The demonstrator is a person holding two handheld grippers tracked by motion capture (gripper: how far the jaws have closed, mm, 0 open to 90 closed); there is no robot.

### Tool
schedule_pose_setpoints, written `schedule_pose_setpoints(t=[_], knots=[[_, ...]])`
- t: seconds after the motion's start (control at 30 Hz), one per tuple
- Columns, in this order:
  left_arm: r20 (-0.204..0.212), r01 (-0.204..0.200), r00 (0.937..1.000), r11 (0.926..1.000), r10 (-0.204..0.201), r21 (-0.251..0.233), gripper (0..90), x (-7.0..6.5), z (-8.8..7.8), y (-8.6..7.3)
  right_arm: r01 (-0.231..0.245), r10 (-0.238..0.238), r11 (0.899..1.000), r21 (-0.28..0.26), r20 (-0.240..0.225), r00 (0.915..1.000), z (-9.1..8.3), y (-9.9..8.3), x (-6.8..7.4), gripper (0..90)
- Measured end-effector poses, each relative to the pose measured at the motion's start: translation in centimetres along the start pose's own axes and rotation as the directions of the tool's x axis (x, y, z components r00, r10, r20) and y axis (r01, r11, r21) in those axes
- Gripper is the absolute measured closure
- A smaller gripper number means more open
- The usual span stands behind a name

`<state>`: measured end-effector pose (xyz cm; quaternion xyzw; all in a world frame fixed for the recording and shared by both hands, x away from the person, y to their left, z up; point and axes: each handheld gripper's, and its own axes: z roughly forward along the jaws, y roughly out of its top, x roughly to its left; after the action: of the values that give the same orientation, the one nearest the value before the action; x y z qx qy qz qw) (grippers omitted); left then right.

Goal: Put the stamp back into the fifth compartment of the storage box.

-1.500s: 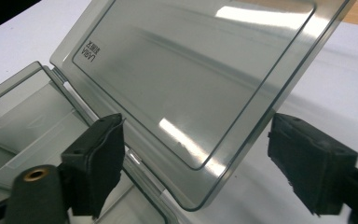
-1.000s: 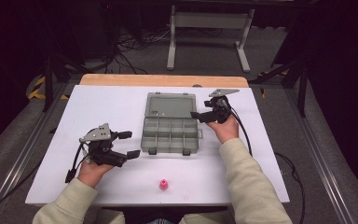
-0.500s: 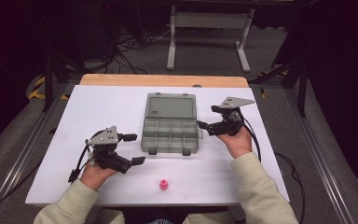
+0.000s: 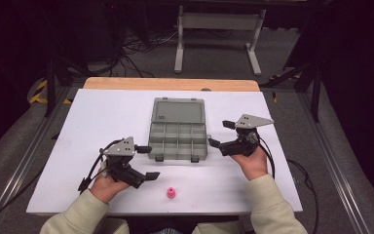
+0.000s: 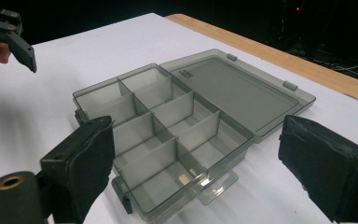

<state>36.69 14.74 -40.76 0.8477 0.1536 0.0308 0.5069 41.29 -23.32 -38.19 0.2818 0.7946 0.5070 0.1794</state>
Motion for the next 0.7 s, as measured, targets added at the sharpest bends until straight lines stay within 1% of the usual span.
schedule_pose_setpoints(t=[0.1, 0.17, 0.3, 0.4, 0.47, 0.67, 0.7], knots=[[0.009, -0.011, 0.9999, 0.9998, 0.011, 0.015, 7.4, -0.4, 0.5, 0.2, -0.003, 0.003, 1.000, -0.005, -0.002, 1.0000, -0.3, -0.5, 0.3, 11.2], [0.017, -0.014, 0.9998, 0.9997, 0.014, 0.022, 7.6, -0.6, 0.7, 0.3, -0.005, 0.005, 1.000, -0.022, -0.001, 1.0000, -0.7, -0.8, 0.6, 11.2], [0.032, -0.021, 0.9993, 0.9990, 0.020, 0.039, 8.3, -1.0, 1.3, 0.3, -0.002, 0.002, 0.999, -0.038, 0.002, 1.0000, -1.1, -1.1, 0.8, 11.2], [0.050, -0.022, 0.9985, 0.9983, 0.020, 0.053, 9.4, -1.1, 1.9, 0.2, -0.011, 0.011, 0.998, -0.056, 0.006, 0.9999, -1.5, -1.4, 0.8, 11.2], [0.058, -0.022, 0.9981, 0.9980, 0.019, 0.060, 10.6, -1.2, 2.1, 0.2, -0.019, 0.019, 0.998, -0.058, 0.008, 0.9998, -1.8, -1.5, 0.6, 11.2], [0.082, -0.028, 0.9964, 0.9967, 0.021, 0.076, 12.3, -1.5, 2.9, 0.0, -0.022, 0.023, 0.998, -0.064, 0.009, 0.9997, -2.0, -1.6, 0.6, 11.2], [0.092, -0.030, 0.9955, 0.9957, 0.022, 0.087, 12.9, -1.6, 3.3, -0.1, -0.023, 0.023, 0.998, -0.063, 0.007, 0.9997, -2.0, -1.7, 0.6, 11.2]])
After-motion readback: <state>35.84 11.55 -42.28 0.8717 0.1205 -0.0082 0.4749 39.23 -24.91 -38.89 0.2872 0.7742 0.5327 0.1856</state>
